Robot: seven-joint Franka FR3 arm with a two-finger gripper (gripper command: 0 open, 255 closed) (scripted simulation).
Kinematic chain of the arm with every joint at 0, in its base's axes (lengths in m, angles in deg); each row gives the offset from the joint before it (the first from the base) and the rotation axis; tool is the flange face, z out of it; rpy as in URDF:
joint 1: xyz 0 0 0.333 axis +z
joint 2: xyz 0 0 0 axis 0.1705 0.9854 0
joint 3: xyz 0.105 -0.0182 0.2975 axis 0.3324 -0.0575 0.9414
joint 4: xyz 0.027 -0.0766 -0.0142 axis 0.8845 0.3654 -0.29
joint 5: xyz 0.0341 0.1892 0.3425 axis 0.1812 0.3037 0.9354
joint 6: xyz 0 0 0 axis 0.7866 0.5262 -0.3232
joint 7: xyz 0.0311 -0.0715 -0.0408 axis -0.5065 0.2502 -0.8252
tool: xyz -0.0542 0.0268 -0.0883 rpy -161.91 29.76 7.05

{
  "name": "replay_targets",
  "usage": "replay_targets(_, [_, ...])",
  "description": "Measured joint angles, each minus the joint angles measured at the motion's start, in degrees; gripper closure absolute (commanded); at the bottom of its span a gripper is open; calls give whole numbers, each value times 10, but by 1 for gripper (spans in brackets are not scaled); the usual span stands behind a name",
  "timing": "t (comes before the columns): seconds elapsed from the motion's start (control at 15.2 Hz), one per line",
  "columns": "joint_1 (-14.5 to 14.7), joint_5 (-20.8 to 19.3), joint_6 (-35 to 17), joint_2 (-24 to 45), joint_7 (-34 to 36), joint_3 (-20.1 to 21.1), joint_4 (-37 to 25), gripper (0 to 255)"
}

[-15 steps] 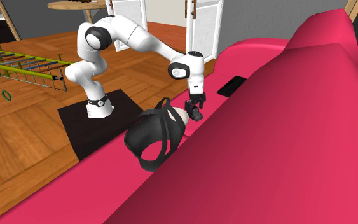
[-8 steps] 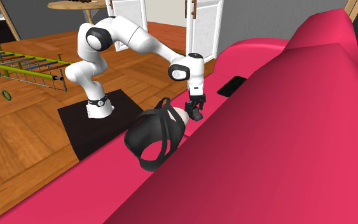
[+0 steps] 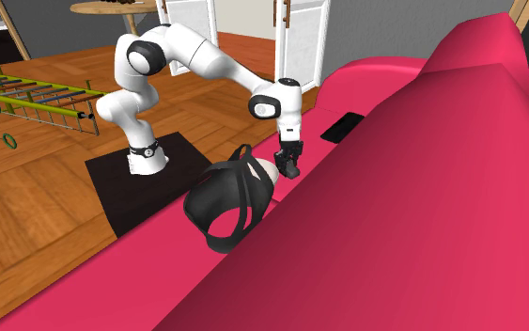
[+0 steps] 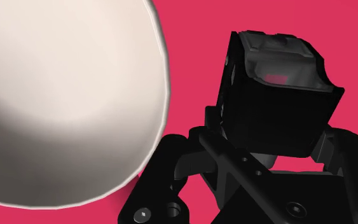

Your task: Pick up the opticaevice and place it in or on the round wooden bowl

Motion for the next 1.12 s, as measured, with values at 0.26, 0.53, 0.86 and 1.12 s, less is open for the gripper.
replay_targets(0.26, [0, 1, 3, -1, 0, 0, -2, 255])
replay_targets(0.53, [-2, 7, 24, -15, -4, 4, -10, 255])
replay_targets(0.86, [-5, 15, 53, -33, -9, 10, -22, 255])
replay_targets(1.12, [-6, 21, 77, -45, -13, 13, -35, 255])
